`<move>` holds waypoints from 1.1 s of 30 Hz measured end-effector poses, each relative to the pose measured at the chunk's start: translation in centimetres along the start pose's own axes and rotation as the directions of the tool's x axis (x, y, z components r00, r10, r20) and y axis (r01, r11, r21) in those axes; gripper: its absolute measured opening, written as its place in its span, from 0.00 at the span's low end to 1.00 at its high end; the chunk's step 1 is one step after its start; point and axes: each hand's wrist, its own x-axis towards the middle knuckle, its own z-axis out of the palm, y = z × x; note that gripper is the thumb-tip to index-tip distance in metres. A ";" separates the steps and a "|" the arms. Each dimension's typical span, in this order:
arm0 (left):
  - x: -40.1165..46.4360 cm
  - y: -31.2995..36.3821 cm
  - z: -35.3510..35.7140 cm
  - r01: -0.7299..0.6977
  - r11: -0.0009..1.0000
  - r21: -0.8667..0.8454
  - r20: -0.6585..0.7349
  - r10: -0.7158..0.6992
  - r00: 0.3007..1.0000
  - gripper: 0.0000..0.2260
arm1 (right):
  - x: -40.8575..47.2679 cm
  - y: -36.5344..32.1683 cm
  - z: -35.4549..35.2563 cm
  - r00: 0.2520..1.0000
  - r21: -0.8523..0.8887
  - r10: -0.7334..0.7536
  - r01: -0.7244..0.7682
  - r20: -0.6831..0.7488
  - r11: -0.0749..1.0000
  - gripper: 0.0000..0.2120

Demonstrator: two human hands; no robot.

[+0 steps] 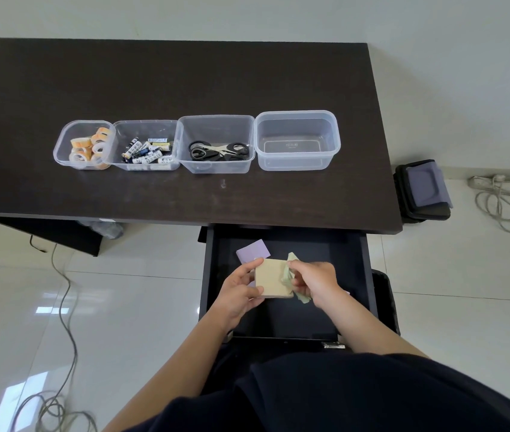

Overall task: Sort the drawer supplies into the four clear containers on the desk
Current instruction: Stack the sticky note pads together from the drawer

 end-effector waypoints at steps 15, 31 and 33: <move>-0.1 0.6 0.5 -0.045 0.996 0.083 0.033 0.042 0.999 0.24 | -0.6 2.1 -0.3 0.856 -0.286 -0.480 0.517 0.195 0.807 0.26; -0.2 0.4 0.7 -0.070 0.997 -0.029 0.037 0.071 0.997 0.26 | -1.6 2.2 1.0 0.873 -0.249 -0.430 0.480 0.230 0.841 0.36; -0.1 0.4 0.5 -0.074 0.997 -0.035 0.030 0.075 0.997 0.25 | -1.9 2.5 1.1 0.868 -0.251 -0.422 0.484 0.263 0.838 0.35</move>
